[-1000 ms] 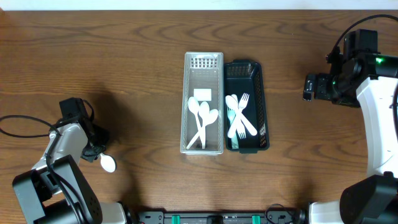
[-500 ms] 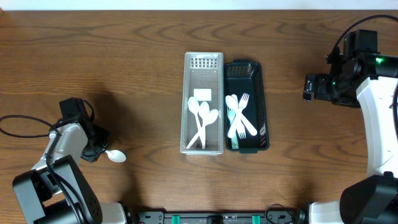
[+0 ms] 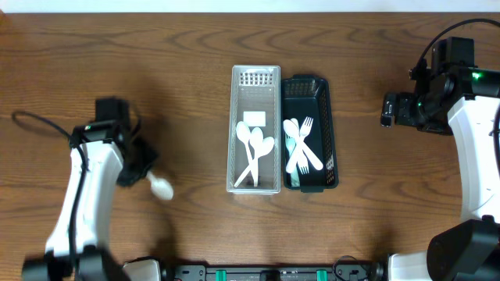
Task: Pack container
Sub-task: 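Move the left gripper to the last white spoon and grasp it, then carry the spoon into the white tray and release it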
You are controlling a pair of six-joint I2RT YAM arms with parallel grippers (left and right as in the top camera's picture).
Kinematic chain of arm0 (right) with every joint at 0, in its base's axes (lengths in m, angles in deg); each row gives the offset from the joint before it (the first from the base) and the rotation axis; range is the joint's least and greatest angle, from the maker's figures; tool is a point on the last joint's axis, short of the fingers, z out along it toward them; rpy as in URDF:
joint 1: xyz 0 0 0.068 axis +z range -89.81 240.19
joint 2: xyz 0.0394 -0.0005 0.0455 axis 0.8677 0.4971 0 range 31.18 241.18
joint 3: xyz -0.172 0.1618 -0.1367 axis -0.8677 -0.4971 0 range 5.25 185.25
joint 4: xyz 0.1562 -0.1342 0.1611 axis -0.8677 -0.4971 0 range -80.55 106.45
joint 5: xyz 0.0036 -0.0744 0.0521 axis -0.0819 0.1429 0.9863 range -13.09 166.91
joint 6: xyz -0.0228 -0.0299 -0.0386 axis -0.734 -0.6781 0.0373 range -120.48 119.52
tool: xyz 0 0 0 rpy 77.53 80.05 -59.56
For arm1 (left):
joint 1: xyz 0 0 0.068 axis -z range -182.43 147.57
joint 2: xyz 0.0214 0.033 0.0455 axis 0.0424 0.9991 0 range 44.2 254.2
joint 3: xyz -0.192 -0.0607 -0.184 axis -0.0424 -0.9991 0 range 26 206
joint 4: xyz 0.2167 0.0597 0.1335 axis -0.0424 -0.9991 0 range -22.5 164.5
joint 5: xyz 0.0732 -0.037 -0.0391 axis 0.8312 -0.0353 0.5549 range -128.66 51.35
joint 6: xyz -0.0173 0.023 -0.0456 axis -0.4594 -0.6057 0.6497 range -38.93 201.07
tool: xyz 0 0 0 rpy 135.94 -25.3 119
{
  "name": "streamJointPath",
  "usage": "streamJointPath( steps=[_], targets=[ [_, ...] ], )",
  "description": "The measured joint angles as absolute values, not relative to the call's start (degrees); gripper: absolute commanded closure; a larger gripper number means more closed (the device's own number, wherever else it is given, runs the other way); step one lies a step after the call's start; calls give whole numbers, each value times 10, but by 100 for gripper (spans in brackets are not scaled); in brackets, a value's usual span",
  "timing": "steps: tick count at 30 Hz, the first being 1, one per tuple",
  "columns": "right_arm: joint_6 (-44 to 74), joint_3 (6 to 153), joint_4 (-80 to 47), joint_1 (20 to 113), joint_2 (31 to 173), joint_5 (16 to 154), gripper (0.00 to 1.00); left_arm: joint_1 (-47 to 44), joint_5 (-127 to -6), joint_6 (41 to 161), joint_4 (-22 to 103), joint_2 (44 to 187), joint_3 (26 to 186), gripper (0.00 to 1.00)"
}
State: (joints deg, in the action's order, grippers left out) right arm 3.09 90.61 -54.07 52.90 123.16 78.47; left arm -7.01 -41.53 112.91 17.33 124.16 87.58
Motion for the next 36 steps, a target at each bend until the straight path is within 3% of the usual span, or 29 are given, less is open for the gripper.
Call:
streamJointPath(
  steps=[6, 15, 27, 28, 30, 31, 36],
  targets=[
    [31, 906, -541, 529, 1232, 785, 1, 99, -417, 1123, 159, 1195, 1001, 94],
    [31, 906, -538, 529, 1232, 785, 1, 301, -424, 1098, 279, 1261, 1014, 94],
    [31, 906, -538, 529, 1232, 785, 1, 332, -426, 1051, 320, 1487, 1014, 93],
    [31, 906, -538, 529, 1232, 785, 1, 332, -426, 1050, 320, 1495, 1014, 91],
    [31, 906, -538, 529, 1232, 785, 1, 332, -426, 1044, 320, 1503, 1014, 57],
    [31, 906, -538, 529, 1232, 785, 1, 332, -426, 1042, 319, 1503, 1014, 46],
    [31, 906, -538, 529, 1232, 785, 1, 332, -425, 1020, 283, 1491, 1026, 43]
  ],
)
